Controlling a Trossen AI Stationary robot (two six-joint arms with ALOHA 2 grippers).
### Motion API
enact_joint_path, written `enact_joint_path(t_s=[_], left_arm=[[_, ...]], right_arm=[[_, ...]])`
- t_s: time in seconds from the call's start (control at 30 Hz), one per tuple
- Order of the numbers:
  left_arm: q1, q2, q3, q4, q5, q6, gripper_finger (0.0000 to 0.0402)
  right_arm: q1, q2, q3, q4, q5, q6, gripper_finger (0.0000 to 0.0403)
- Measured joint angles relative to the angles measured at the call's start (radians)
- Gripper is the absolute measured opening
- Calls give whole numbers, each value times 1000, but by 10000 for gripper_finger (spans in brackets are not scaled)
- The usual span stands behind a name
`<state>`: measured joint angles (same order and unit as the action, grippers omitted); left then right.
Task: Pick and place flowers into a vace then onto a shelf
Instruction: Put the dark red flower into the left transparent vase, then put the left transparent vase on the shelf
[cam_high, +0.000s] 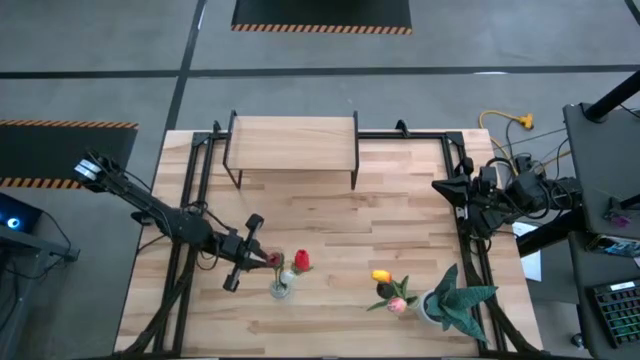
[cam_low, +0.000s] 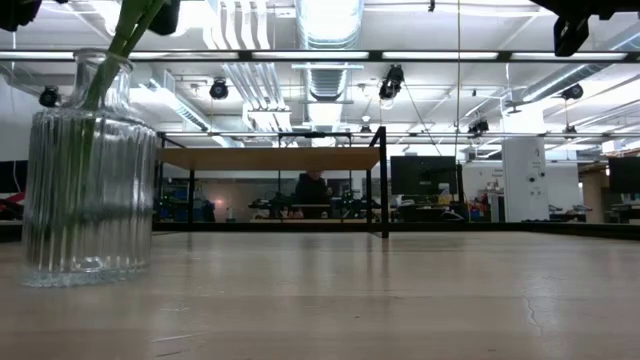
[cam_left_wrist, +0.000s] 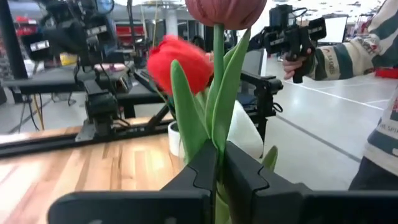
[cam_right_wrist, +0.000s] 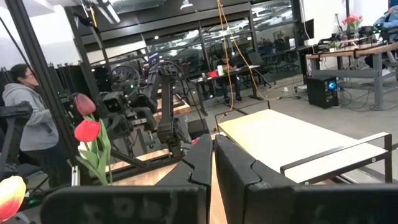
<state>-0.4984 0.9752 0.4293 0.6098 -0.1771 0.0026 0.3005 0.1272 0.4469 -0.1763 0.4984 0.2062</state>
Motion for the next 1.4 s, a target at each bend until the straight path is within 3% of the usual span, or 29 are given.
enact_joint_path(t_s=[0.17,0.47,0.87,1.23,1.4], left_arm=[[2,0,-11,-1,-40,-90,22],[2,0,0,0,-41,-114,109],[2,-6,36,0,-39,-225,174],[1,-104,30,-13,-38,-226,185],[1,-197,30,-132,-32,-227,185]], right_arm=[[0,0,0,0,0,0,13],[0,0,0,0,0,0,13],[0,0,0,0,1,2,13],[0,0,0,0,1,4,13],[0,0,0,0,1,4,13]])
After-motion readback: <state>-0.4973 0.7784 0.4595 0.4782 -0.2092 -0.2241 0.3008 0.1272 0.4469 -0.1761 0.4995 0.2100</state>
